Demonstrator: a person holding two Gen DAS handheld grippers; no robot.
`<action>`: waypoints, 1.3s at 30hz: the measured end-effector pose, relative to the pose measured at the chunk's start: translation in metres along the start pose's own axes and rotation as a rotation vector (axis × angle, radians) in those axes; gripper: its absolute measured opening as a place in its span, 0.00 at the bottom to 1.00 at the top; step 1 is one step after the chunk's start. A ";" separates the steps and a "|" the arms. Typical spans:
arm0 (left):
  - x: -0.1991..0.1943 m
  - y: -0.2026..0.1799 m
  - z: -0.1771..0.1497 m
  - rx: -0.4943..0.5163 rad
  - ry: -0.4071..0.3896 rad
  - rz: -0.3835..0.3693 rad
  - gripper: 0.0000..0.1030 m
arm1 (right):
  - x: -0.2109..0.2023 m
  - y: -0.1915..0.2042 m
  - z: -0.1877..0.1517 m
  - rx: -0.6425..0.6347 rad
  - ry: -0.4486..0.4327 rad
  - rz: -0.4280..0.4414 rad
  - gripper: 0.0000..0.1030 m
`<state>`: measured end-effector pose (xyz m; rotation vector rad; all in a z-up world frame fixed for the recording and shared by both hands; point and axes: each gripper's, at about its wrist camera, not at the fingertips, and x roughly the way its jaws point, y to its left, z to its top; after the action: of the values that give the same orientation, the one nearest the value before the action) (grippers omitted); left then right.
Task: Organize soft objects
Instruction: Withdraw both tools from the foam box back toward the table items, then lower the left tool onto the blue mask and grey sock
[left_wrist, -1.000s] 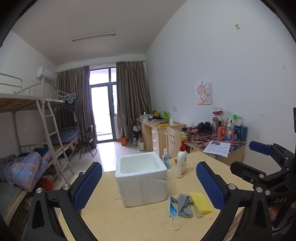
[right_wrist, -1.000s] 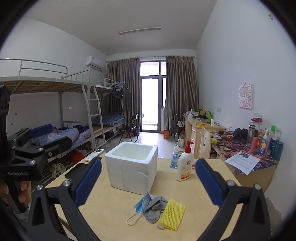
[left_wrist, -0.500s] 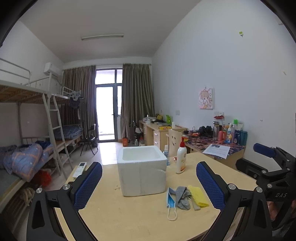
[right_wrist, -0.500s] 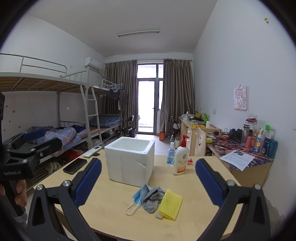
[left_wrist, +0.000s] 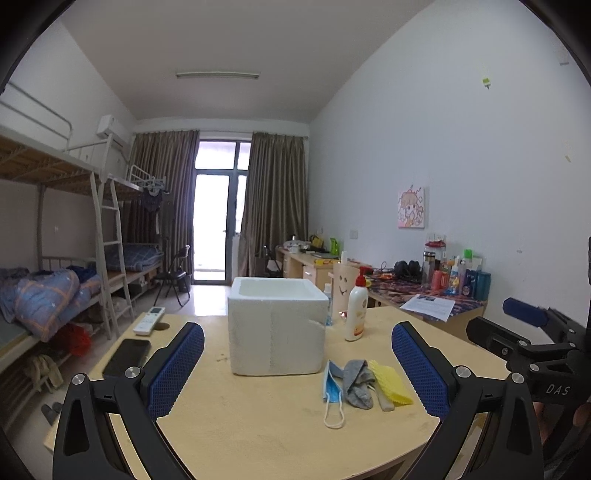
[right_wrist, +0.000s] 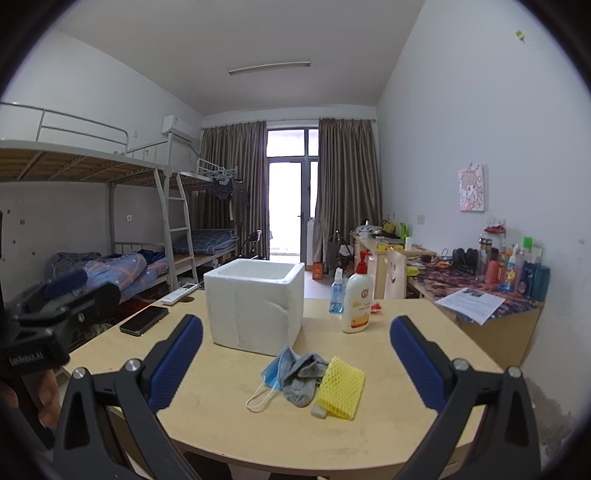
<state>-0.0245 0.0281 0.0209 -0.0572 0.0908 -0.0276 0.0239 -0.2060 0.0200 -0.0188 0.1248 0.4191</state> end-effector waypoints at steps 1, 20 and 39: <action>0.001 0.000 -0.003 -0.005 0.000 0.003 0.99 | 0.000 0.000 -0.003 0.006 -0.004 0.002 1.00; 0.038 0.011 -0.035 -0.071 0.146 -0.030 0.99 | 0.019 -0.005 -0.039 -0.006 0.073 -0.052 1.00; 0.093 -0.002 -0.050 -0.039 0.297 -0.044 0.99 | 0.057 -0.030 -0.056 0.022 0.186 -0.067 1.00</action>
<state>0.0636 0.0210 -0.0375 -0.0941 0.3876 -0.0786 0.0811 -0.2129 -0.0430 -0.0402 0.3109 0.3483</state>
